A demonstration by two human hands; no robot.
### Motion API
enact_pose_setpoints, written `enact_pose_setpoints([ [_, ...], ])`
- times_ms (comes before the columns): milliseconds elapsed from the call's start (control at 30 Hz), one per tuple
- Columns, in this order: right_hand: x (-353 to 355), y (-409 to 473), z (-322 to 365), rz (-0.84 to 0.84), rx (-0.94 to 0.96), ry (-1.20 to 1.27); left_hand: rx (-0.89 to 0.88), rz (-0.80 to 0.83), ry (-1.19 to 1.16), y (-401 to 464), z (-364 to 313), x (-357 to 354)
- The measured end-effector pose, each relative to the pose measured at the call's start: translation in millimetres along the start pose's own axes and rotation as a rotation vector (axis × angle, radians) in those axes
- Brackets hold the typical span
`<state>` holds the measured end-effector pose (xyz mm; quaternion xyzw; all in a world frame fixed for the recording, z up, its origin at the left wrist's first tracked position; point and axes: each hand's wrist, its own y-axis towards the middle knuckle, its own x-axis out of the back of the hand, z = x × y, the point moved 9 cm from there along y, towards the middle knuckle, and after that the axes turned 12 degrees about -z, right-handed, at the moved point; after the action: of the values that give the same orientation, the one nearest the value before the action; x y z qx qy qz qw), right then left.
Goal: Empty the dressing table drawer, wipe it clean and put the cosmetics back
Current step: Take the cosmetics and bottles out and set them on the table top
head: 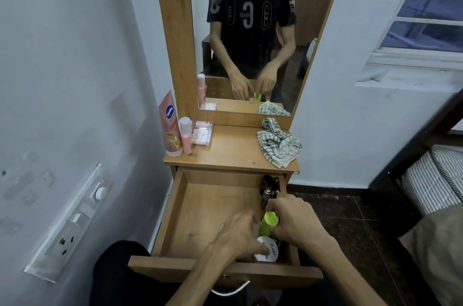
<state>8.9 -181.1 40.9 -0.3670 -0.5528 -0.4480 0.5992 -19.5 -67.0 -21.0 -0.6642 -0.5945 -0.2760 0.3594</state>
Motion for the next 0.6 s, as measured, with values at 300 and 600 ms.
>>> enact_pose_setpoints([
  [300,-0.1,3.1,1.4,-0.025,0.036,0.044,0.066,0.1,0.108,-3.0,-1.1,-19.2],
  [600,27.3,19.4,11.8,-0.074,0.003,0.282,0.112,0.126,0.133,-0.5,7.6,-21.1],
])
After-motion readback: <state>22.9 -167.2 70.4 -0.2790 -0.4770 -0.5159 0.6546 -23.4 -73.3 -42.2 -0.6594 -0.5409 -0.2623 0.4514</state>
